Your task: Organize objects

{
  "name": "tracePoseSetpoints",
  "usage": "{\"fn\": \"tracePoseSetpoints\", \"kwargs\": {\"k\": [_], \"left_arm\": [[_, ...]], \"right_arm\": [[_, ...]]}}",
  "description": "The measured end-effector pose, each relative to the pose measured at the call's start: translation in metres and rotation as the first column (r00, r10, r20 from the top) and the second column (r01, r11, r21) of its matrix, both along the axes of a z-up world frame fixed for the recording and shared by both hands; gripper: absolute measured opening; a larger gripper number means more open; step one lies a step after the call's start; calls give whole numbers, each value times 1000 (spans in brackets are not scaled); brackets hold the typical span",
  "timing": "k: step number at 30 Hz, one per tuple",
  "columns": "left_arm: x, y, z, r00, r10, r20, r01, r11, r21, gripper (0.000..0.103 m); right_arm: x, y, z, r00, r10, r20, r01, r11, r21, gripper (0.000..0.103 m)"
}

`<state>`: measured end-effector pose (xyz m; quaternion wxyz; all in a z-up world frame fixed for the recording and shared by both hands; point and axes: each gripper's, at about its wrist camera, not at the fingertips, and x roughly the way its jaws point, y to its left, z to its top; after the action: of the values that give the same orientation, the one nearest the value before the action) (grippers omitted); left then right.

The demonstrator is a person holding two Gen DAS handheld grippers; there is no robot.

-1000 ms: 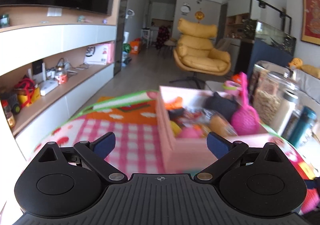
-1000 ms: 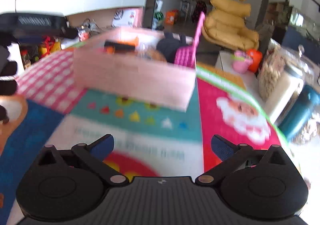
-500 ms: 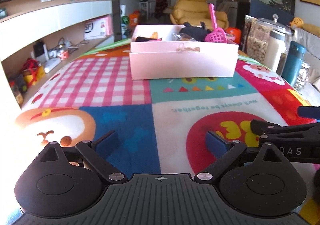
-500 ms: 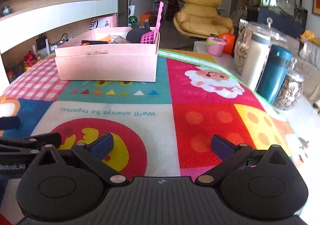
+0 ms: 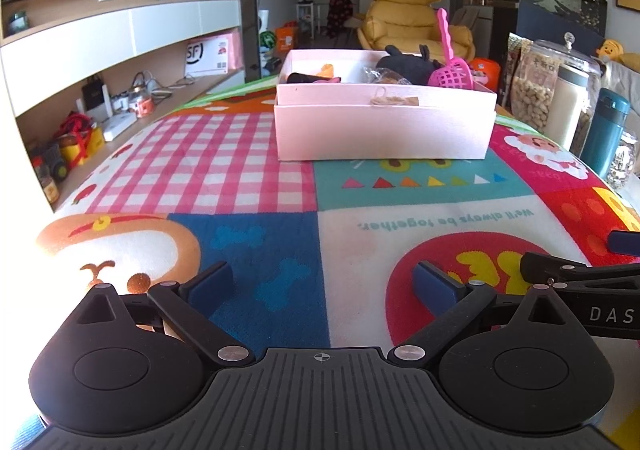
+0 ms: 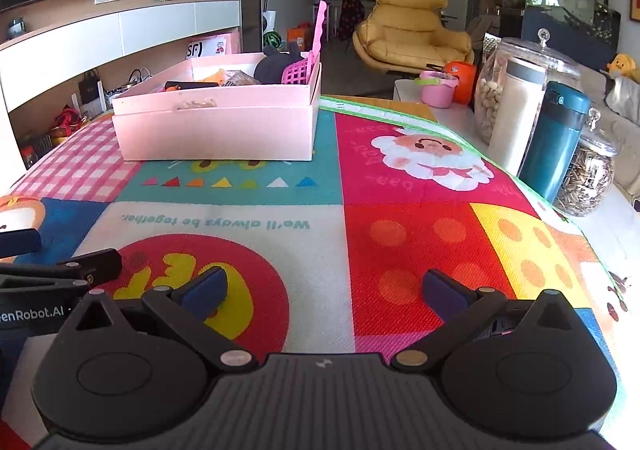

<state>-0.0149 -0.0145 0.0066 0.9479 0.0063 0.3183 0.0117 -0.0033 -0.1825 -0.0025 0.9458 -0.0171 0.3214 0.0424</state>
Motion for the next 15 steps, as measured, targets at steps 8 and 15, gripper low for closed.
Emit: {"fn": "tracePoseSetpoints", "kwargs": {"k": [8,15], "left_arm": [[0,0,0,1000,0,0,0,1000,-2,101],[1,0,0,1000,0,-1,0,1000,-9,101]], "right_arm": [[2,0,0,1000,-2,-4,2,1000,13,103],[2,0,0,1000,-3,-3,3,1000,11,103]]}}
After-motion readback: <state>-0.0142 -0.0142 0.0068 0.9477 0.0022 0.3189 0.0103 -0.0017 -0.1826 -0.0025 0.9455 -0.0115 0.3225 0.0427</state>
